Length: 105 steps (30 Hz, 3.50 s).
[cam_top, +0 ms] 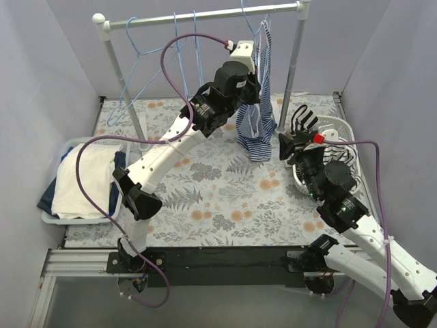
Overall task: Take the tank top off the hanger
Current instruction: Pick up the hanger, then remove the tank top from the hanger.
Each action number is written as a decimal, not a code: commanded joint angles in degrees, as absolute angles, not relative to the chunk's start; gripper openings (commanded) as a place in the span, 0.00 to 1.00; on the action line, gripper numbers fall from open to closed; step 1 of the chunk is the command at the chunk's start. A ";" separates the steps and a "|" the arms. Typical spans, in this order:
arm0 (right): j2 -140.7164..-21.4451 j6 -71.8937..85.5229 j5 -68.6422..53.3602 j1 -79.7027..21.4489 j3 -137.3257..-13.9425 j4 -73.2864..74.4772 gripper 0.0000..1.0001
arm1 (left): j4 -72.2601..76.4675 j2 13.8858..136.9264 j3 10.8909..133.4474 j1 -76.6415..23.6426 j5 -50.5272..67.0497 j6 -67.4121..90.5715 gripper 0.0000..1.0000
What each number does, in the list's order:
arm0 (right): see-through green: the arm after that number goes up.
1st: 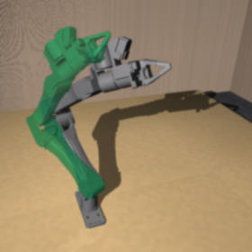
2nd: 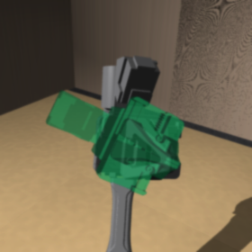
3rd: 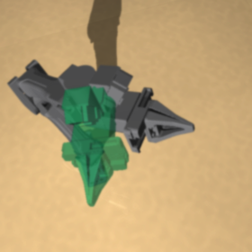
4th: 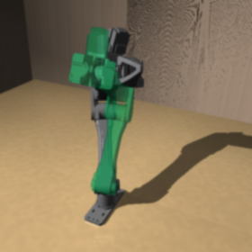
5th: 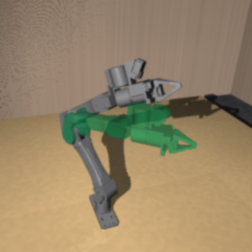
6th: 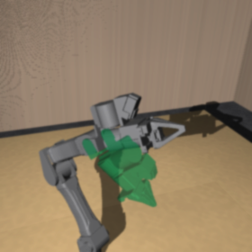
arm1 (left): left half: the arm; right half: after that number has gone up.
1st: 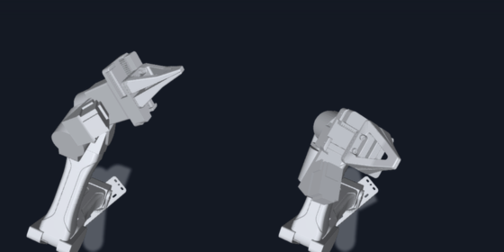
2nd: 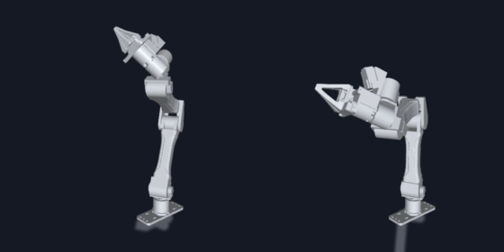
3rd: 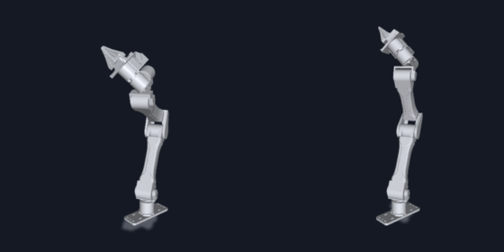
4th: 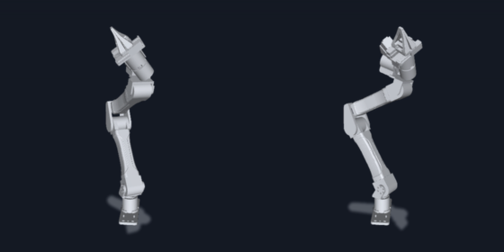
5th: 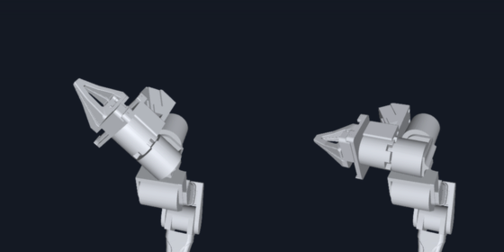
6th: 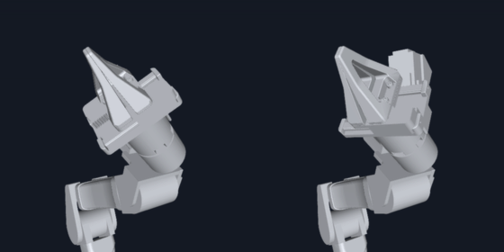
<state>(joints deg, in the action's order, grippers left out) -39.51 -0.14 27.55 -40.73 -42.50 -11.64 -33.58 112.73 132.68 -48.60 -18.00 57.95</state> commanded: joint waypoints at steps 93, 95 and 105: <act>-53.62 16.61 23.35 -32.08 -48.87 1.32 0.01 | -43.59 61.35 70.40 -48.78 16.70 56.86 0.00; -53.88 17.22 24.43 -29.98 -48.87 1.93 0.01 | -43.59 60.12 69.79 -48.78 16.96 57.39 0.00; -60.02 18.98 23.64 -20.40 -47.64 3.52 0.01 | -45.35 54.33 72.07 -48.69 18.89 58.27 0.00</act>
<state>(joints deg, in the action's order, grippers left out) -58.15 19.33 18.02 -24.36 -48.07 4.58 -41.32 59.59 69.80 -48.64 17.41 57.47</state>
